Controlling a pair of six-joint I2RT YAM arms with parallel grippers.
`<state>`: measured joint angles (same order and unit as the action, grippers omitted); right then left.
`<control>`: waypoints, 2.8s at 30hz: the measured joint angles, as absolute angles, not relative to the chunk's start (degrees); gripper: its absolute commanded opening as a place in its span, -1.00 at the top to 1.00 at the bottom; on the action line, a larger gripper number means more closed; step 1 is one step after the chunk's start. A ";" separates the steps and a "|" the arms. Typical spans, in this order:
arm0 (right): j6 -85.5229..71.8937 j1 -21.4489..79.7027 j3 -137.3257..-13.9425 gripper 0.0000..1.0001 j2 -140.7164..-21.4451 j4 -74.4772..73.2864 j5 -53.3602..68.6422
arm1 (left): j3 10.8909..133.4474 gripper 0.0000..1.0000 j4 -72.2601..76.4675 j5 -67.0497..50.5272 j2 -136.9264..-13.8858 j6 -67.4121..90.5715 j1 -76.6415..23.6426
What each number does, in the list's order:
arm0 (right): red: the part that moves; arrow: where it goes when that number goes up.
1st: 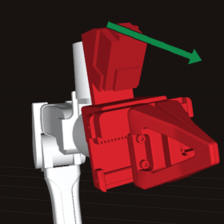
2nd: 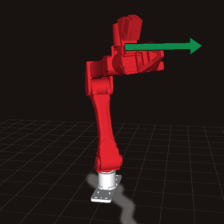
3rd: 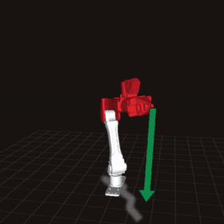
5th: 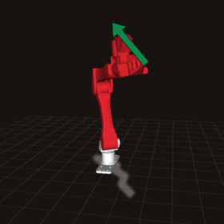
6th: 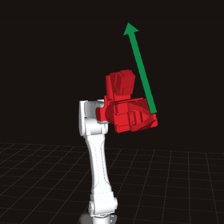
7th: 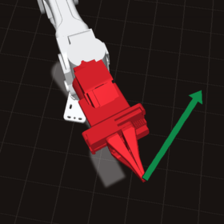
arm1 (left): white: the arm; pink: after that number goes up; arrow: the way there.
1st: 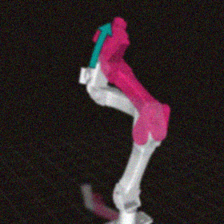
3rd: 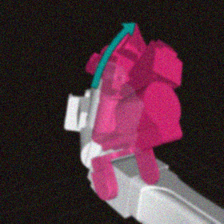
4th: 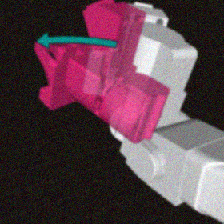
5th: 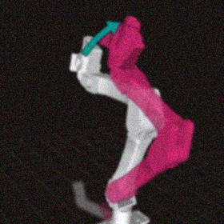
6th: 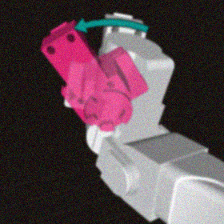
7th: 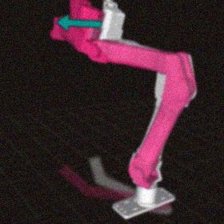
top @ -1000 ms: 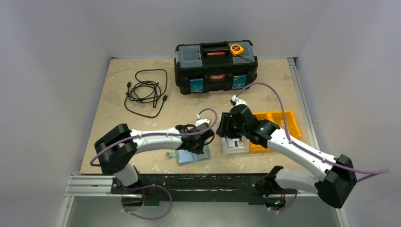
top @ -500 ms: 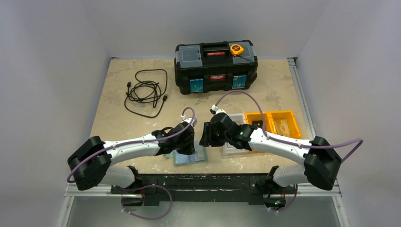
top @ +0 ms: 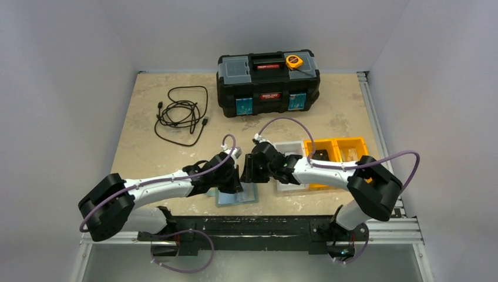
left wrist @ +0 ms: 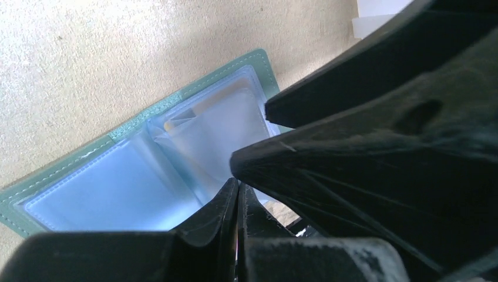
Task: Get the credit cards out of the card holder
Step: Remove the credit card from the card holder.
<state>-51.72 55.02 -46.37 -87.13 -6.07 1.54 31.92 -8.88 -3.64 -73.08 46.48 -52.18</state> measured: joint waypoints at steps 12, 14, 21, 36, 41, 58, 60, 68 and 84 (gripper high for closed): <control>-52.99 55.00 -46.37 0.16 -89.73 -2.83 3.73 | 31.00 0.43 -9.63 -4.29 -70.08 46.57 -51.92; -53.12 55.02 -46.37 0.16 -89.73 -2.44 4.29 | 31.00 0.43 -10.87 -3.90 -68.45 46.92 -51.86; -53.82 55.96 -46.39 0.16 -89.73 -1.21 5.82 | 31.00 0.49 -22.57 1.45 -58.57 49.23 -51.86; -55.09 63.24 -57.04 0.09 -103.26 -0.10 6.26 | 34.74 0.48 -46.04 10.33 -44.66 53.41 -51.86; -55.51 63.16 -57.78 0.02 -105.03 1.06 7.62 | 36.12 0.47 -47.29 10.33 -45.23 53.39 -51.86; -52.84 50.19 -51.81 -0.19 -73.19 -15.88 -5.17 | 46.09 0.13 -42.09 10.96 -64.79 50.35 -57.80; -52.56 49.63 -50.96 -0.19 -69.36 -18.90 -7.92 | 48.31 0.09 -40.07 10.96 -70.00 49.89 -59.05; -52.47 49.58 -45.67 -0.18 -60.86 -25.65 -12.71 | 54.83 0.06 -35.22 10.92 -86.48 48.18 -61.56; -52.62 49.47 -42.63 -0.18 -61.58 -26.57 -12.43 | 60.55 0.46 -36.86 14.24 -98.06 48.56 -66.15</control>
